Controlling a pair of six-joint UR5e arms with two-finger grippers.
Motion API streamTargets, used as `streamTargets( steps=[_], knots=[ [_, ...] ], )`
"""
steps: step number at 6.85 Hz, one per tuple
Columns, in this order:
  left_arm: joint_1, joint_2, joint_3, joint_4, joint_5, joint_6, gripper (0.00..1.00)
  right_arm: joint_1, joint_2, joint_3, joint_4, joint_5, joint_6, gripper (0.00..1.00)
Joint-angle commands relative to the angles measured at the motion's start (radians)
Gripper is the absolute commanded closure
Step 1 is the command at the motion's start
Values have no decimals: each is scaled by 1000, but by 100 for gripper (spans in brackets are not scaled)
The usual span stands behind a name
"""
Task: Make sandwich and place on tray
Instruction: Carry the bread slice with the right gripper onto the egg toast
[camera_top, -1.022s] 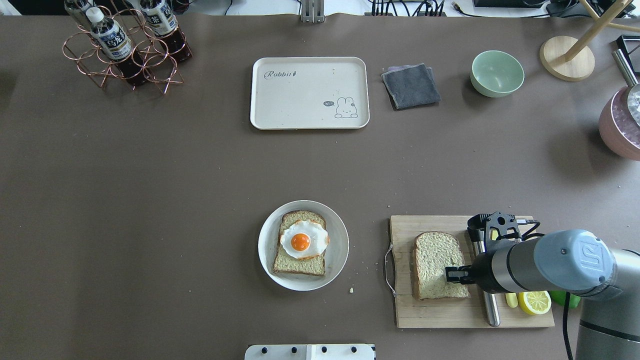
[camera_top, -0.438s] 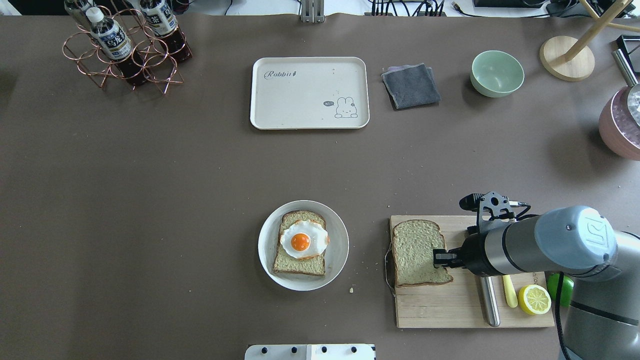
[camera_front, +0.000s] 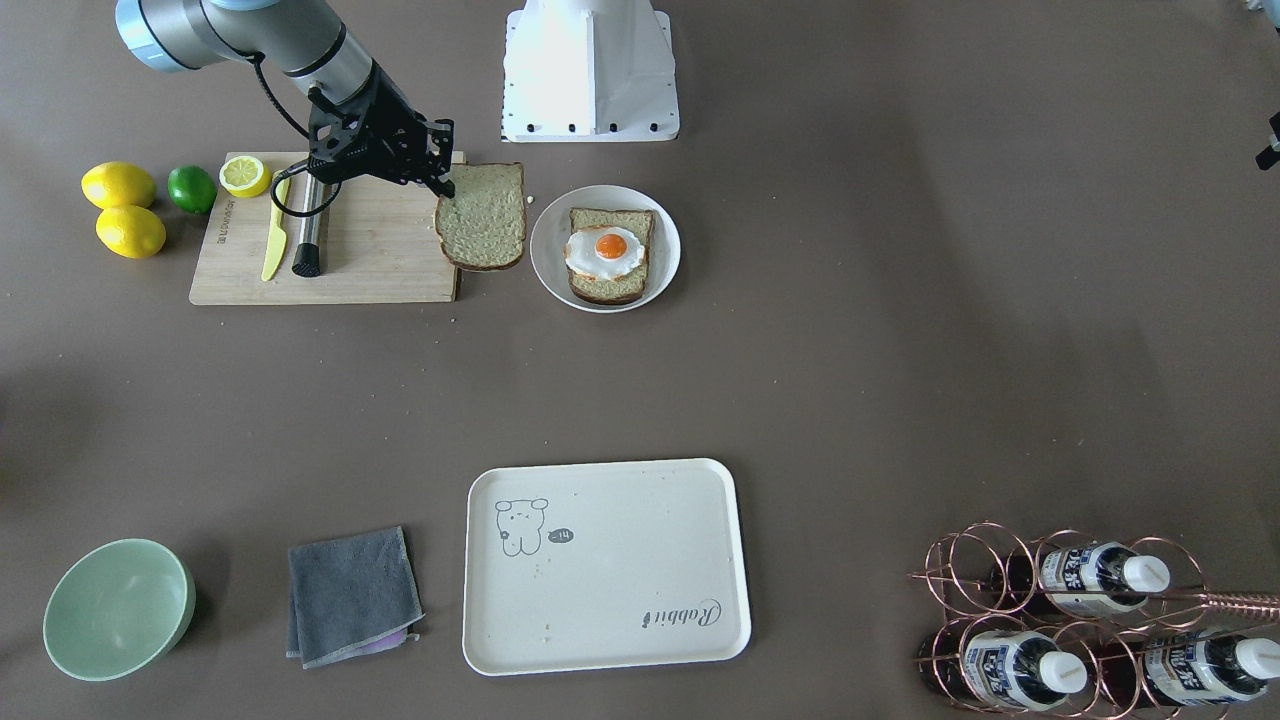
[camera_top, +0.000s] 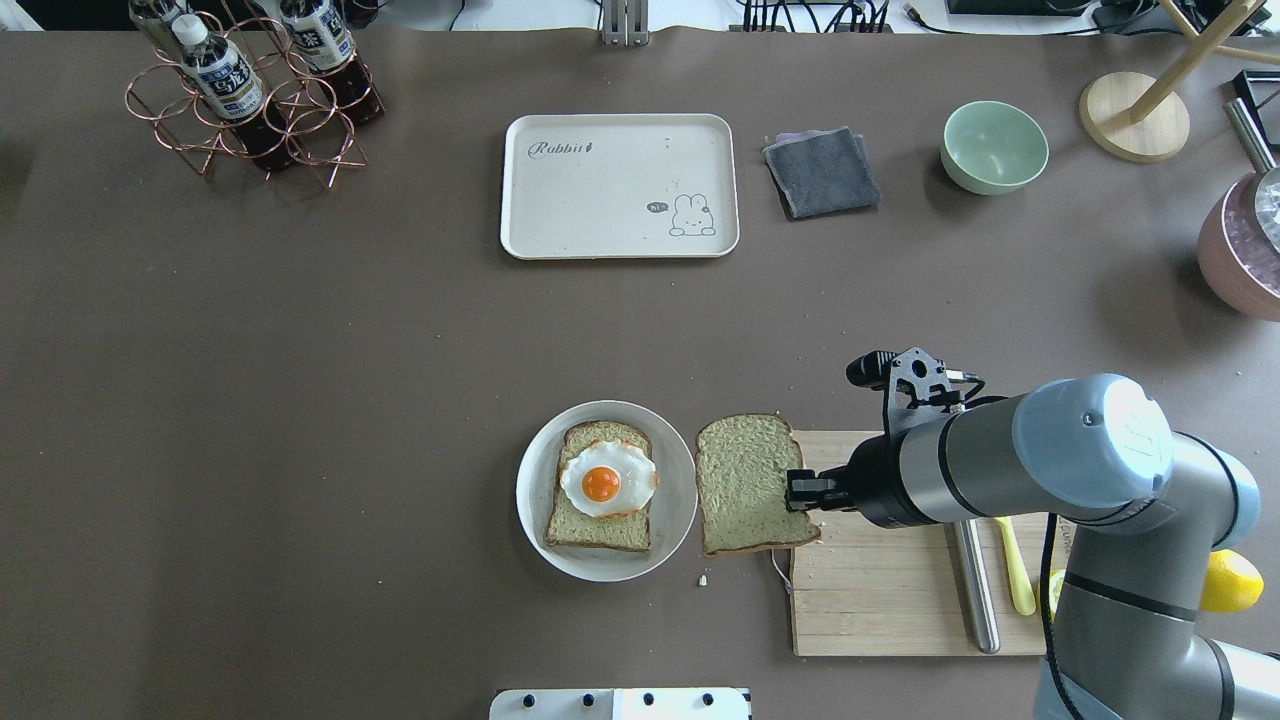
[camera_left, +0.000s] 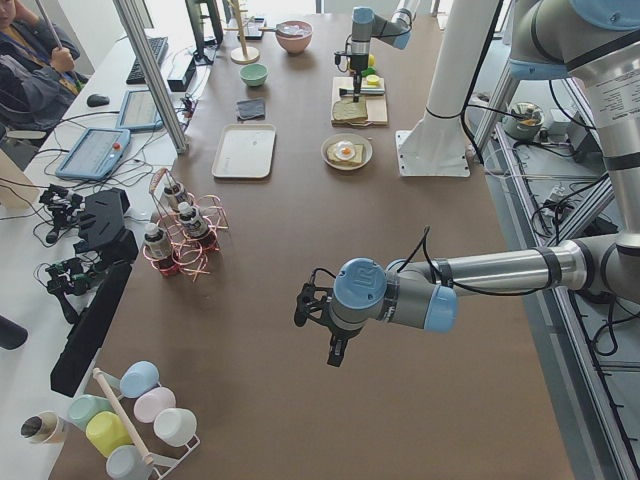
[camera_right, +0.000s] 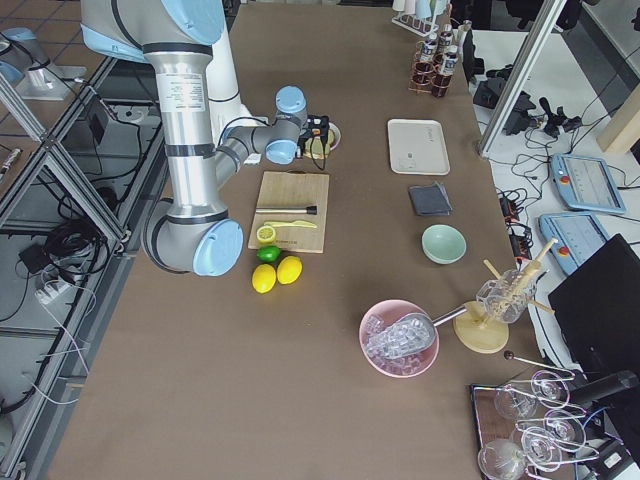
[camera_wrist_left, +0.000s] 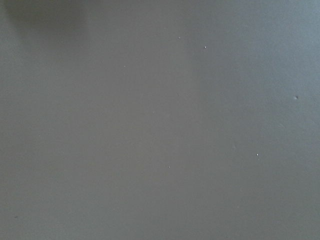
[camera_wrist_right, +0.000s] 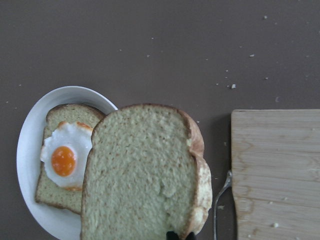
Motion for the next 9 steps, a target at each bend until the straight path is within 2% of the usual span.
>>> streamTargets(
  steps=[1,2,4,7,9],
  knots=[
    [0,-2,-1,-11,1,0,2,-76,134,-65,1,-67,80,100],
    [0,-2,0,-11,0,0,2,-114,147,-69,1,-116,94,100],
    [0,-2,0,-12,-5,0,2,-131,234,-152,0,-170,152,100],
    [2,-1,0,-18,-5,0,2,-102,243,-197,1,-178,153,100],
    [2,-1,2,-18,-5,0,2,-104,288,-249,1,-181,156,100]
  ],
)
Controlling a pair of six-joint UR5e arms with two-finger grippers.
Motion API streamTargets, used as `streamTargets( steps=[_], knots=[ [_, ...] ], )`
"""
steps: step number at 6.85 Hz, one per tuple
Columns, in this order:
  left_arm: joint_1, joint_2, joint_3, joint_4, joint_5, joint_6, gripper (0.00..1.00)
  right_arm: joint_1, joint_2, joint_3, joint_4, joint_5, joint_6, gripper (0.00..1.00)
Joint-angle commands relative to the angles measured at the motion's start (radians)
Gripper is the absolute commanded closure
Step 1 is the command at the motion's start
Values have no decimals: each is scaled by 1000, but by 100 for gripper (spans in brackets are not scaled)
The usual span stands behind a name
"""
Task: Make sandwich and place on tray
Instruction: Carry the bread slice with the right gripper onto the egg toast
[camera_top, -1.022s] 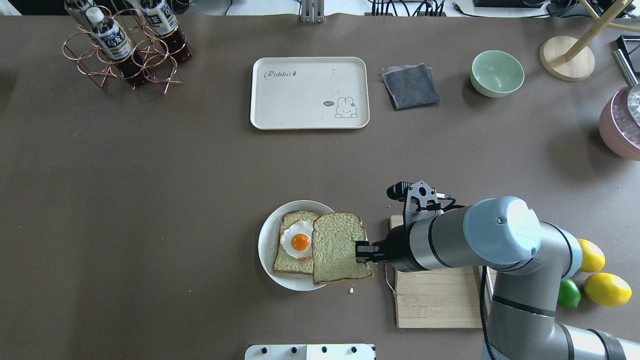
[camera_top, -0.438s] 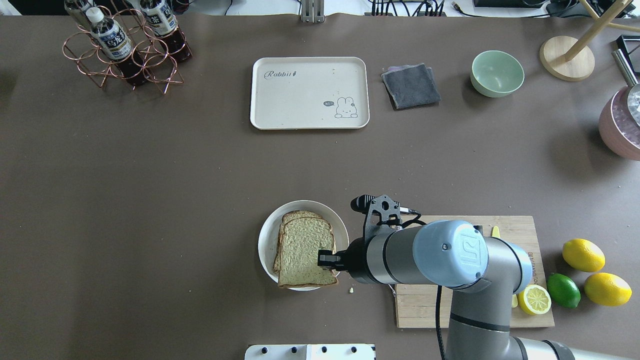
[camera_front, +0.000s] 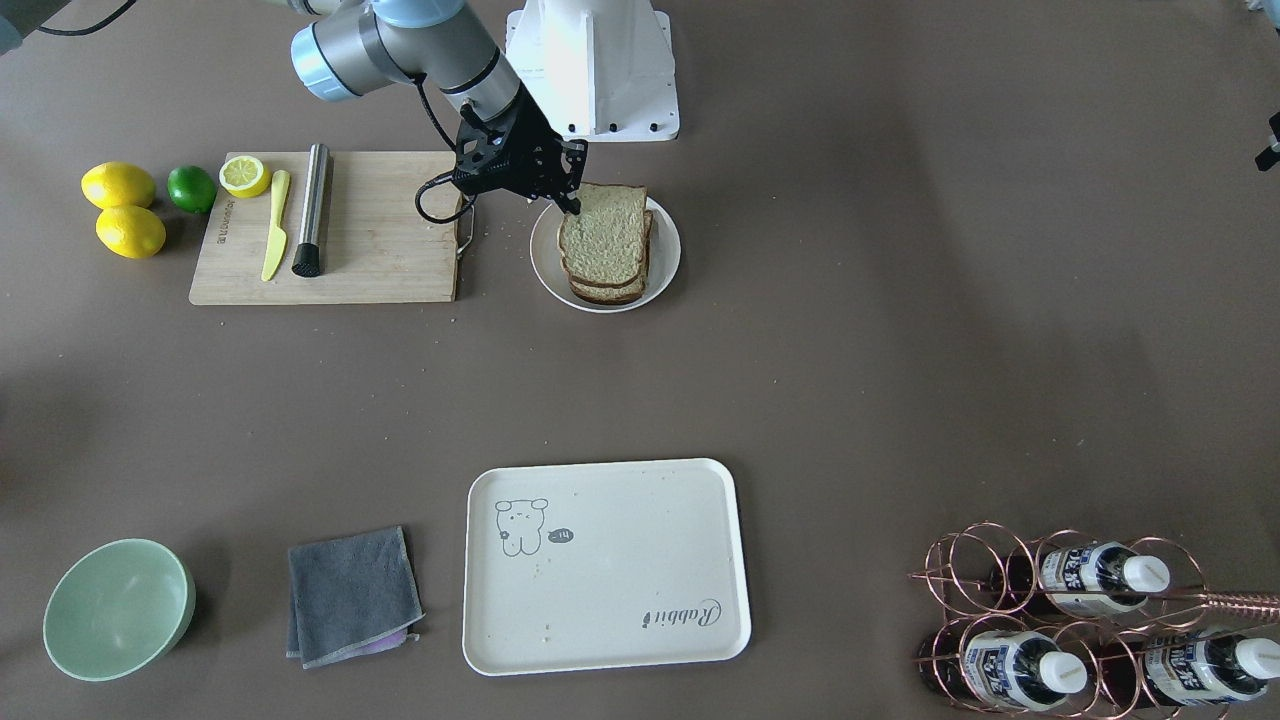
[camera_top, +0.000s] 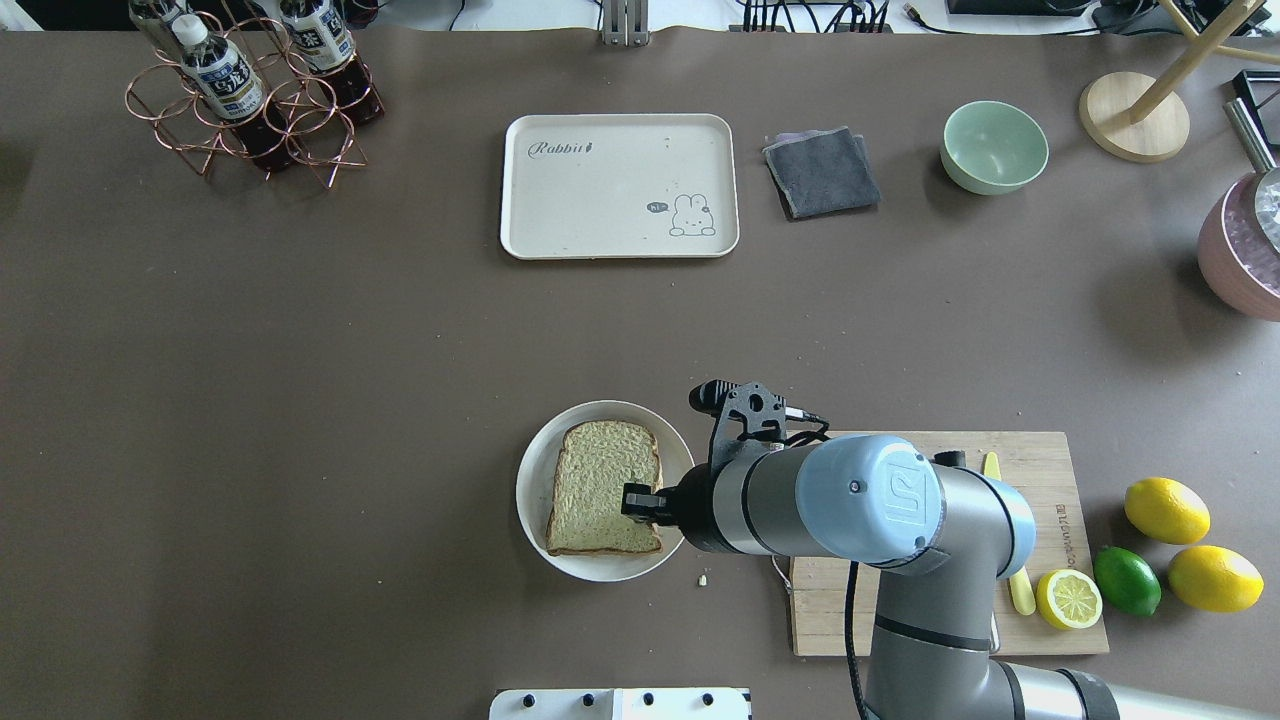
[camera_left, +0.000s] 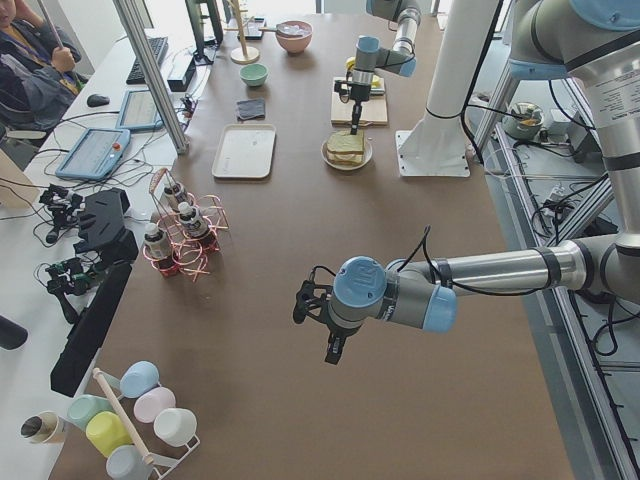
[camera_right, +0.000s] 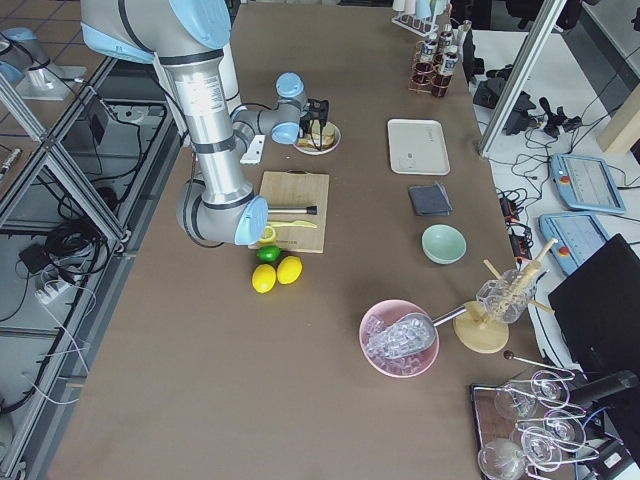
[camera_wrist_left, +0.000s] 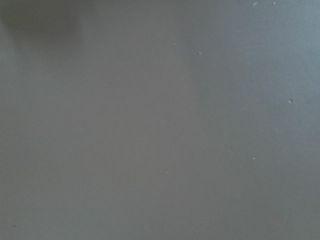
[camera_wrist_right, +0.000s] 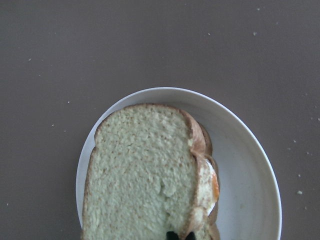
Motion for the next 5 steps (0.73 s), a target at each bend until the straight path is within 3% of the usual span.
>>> streamTargets(
  steps=[1,2,3,4,5],
  knots=[
    [-1,2,1,1,0,1,2,-7,17,-30,2,0,1,100],
    [-1,0,6,0,1,3,2,-4,15,-27,2,3,-8,100],
    [-1,2,7,0,0,2,2,-2,15,-27,0,3,-7,46],
    [-1,0,6,1,0,-3,2,-2,26,-22,2,-1,7,1],
    [2,-3,-4,0,-5,-88,2,-2,14,4,-1,-1,7,0]
  ],
)
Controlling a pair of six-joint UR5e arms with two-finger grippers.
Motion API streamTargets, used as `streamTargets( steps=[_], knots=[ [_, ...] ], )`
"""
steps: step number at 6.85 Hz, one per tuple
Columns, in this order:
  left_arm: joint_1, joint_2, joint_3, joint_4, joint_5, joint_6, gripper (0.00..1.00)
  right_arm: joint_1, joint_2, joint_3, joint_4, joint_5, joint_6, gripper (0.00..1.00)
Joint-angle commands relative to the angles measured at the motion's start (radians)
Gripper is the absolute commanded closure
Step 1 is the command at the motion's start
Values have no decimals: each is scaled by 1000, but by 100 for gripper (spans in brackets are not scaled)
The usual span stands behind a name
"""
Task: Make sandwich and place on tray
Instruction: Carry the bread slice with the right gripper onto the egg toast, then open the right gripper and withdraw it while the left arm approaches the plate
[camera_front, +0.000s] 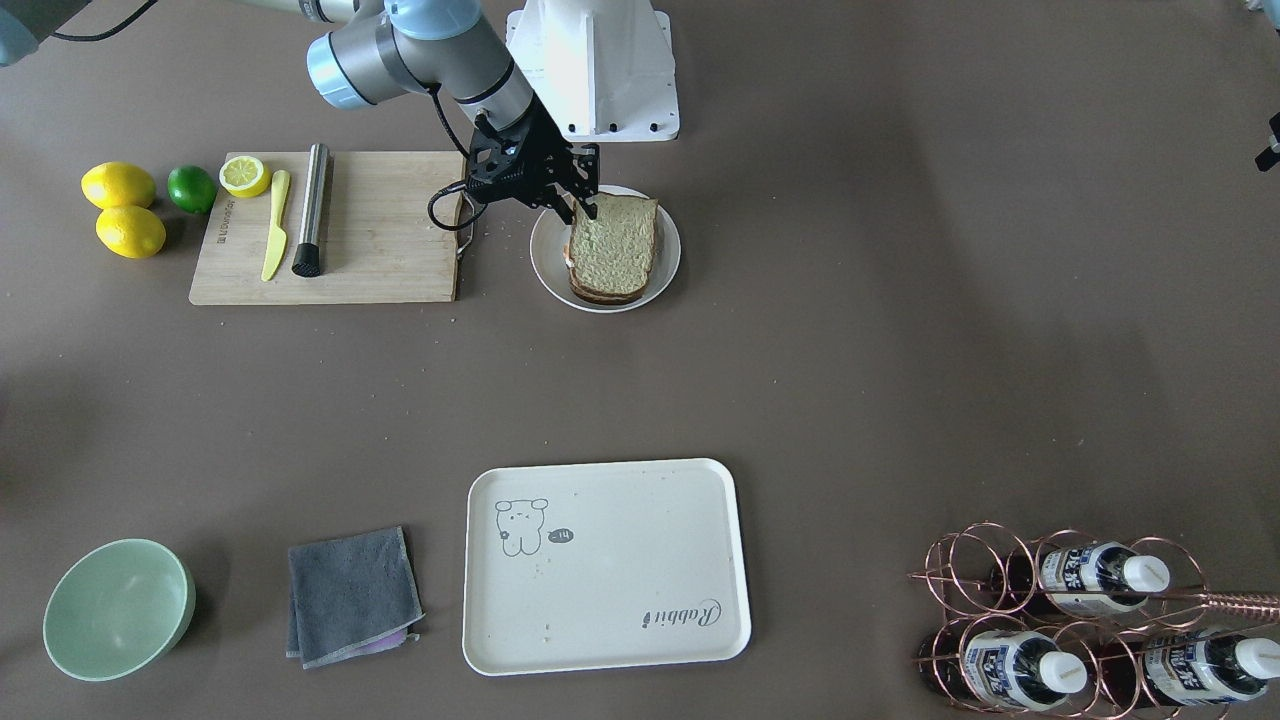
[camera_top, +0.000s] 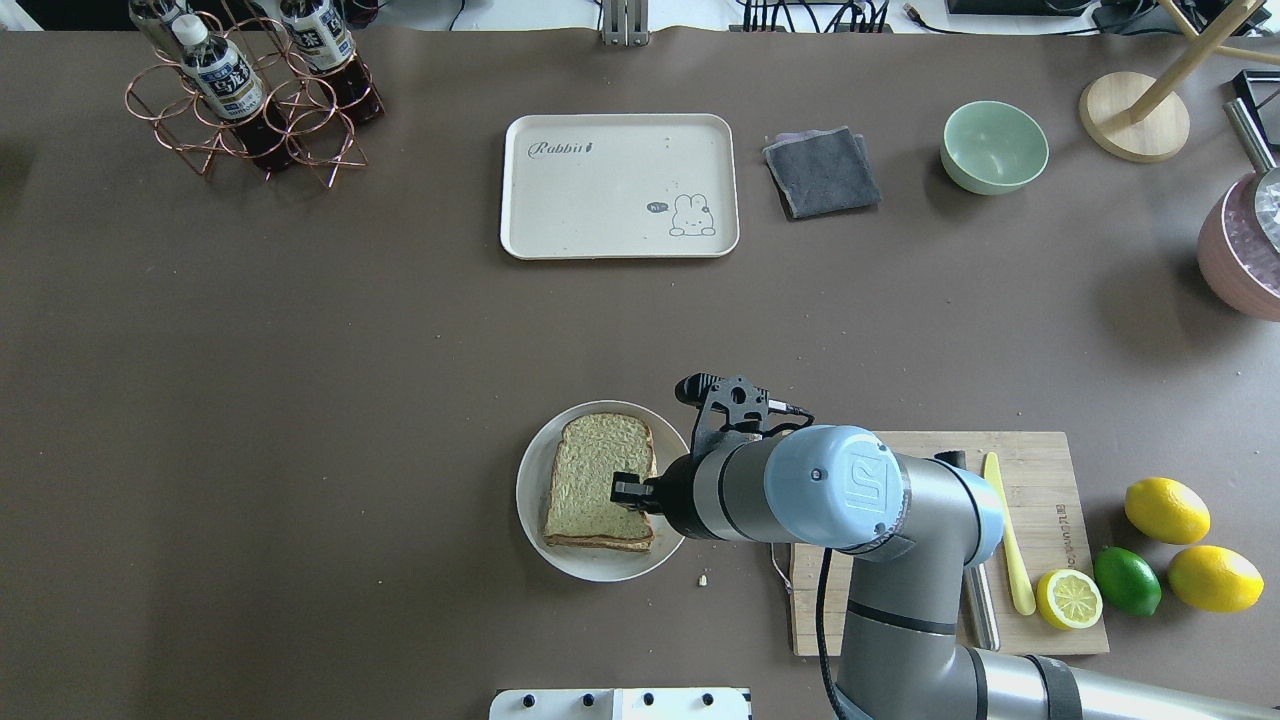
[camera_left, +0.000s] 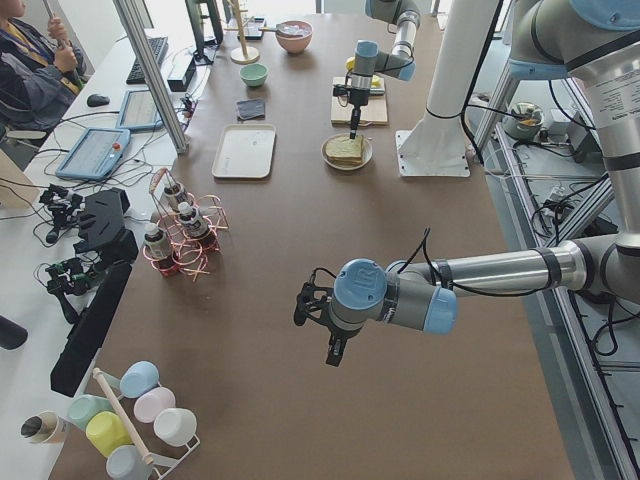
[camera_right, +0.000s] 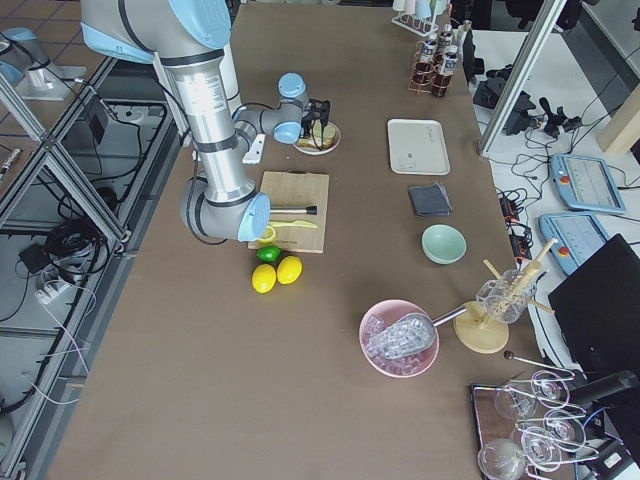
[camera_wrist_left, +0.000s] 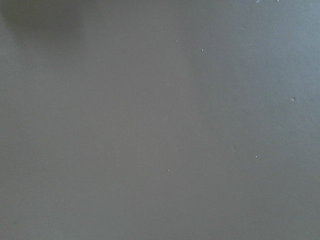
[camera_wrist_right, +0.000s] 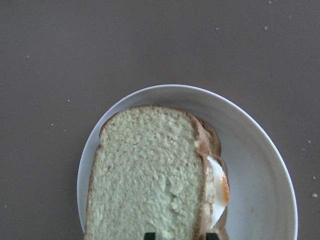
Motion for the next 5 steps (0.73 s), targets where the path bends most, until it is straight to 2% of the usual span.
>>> streamTargets(
  steps=[1,2,3,5],
  knots=[
    [45,-4,-7,-74,-3,-115,3,32,-66,97,-13,37,-4,0],
    [91,-7,-11,-161,-2,-266,3,130,-116,130,-14,151,-9,0],
    [190,-10,-17,-286,0,-427,3,220,-146,132,-14,255,-19,0],
    [403,-83,-115,-326,15,-766,2,354,-263,143,-14,383,-204,0]
  ],
)
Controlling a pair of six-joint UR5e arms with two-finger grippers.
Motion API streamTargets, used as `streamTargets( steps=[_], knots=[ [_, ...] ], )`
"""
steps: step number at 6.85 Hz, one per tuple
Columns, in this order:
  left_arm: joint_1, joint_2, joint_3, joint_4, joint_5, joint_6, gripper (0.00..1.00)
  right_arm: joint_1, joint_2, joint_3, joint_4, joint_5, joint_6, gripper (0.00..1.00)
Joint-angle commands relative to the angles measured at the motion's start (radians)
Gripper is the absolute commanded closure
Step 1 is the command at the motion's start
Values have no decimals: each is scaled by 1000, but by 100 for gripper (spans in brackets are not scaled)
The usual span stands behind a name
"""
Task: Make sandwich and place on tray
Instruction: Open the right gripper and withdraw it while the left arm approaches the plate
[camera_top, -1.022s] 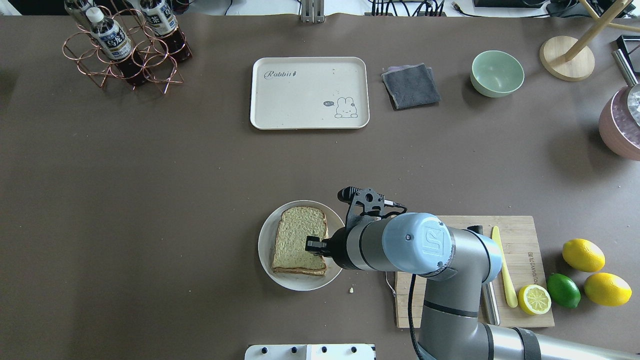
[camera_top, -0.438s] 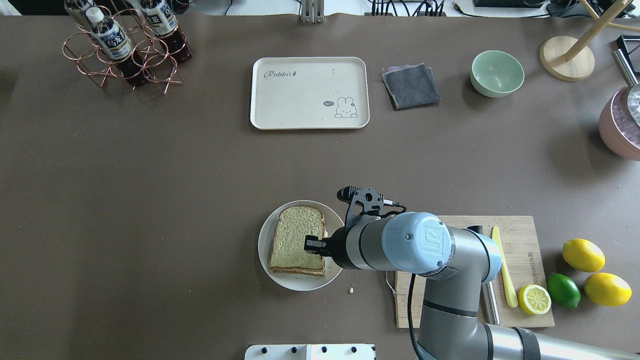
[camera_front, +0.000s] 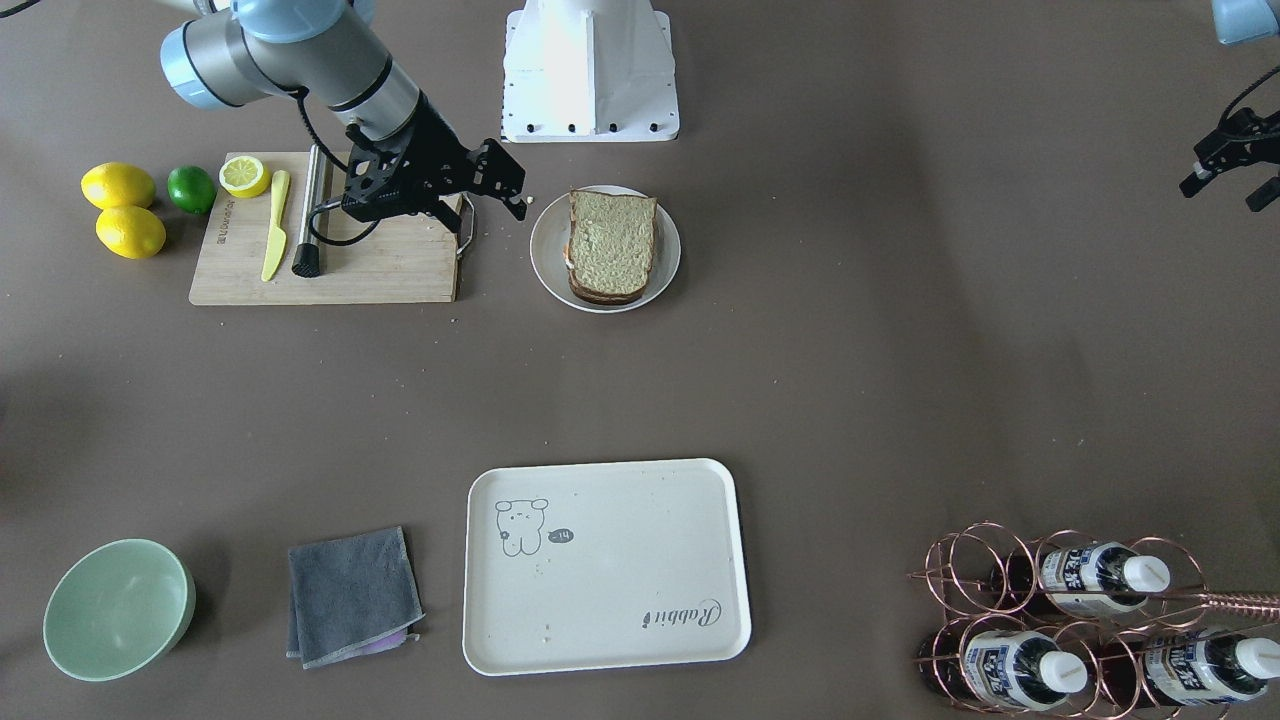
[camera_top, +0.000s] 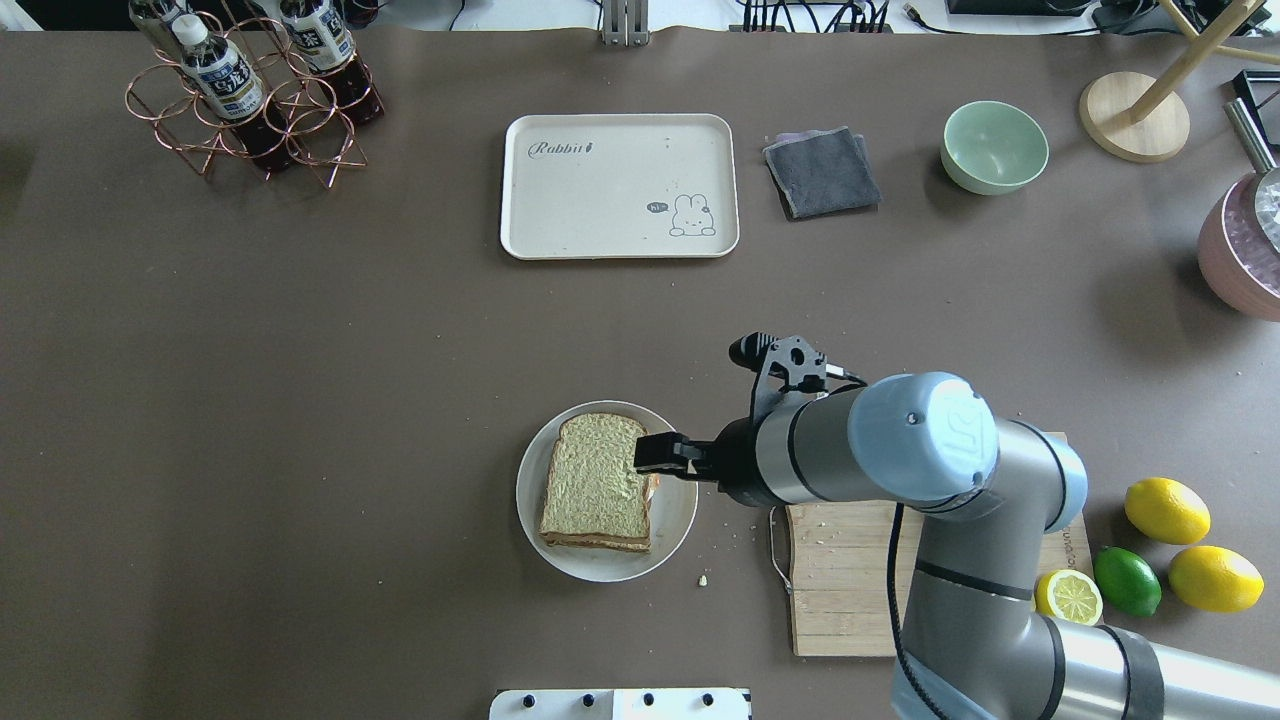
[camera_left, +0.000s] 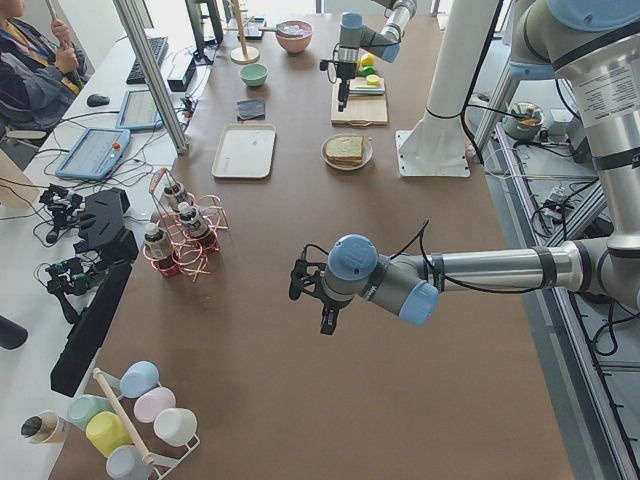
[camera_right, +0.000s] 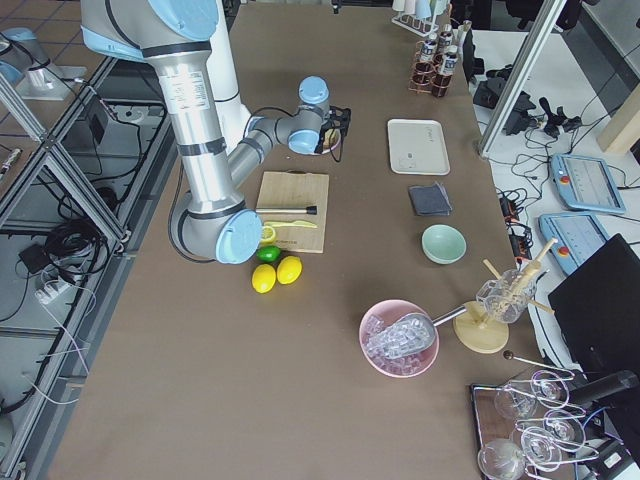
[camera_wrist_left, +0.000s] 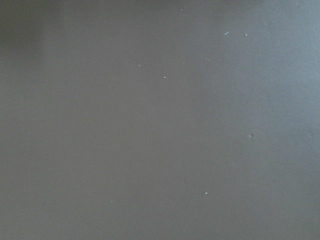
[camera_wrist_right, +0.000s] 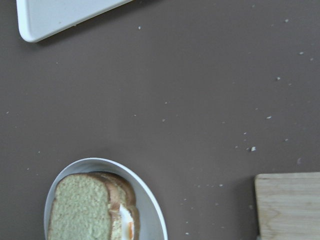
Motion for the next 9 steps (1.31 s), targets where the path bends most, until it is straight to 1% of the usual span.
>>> streamTargets(
  steps=[1,2,3,4,5,6,7,8,9],
  knots=[
    [232,-78,-116,-28,61,-355,2,159,-140,15,0,151,-188,0],
    [389,-176,-132,-27,152,-496,2,240,-214,22,1,212,-301,0],
    [536,-263,-129,-20,241,-656,2,307,-281,21,3,253,-429,0],
    [632,-361,-114,25,268,-718,3,401,-336,16,1,317,-542,0],
    [685,-484,-100,136,368,-720,3,514,-411,15,1,393,-685,0],
    [791,-599,-74,200,488,-758,4,590,-485,1,0,412,-830,0],
    [856,-667,-36,229,535,-797,8,634,-522,-17,0,434,-923,0],
    [859,-670,-11,228,535,-791,19,642,-524,-28,0,436,-939,0],
    [860,-702,36,225,537,-789,33,647,-533,-31,0,436,-939,0]
  ],
)
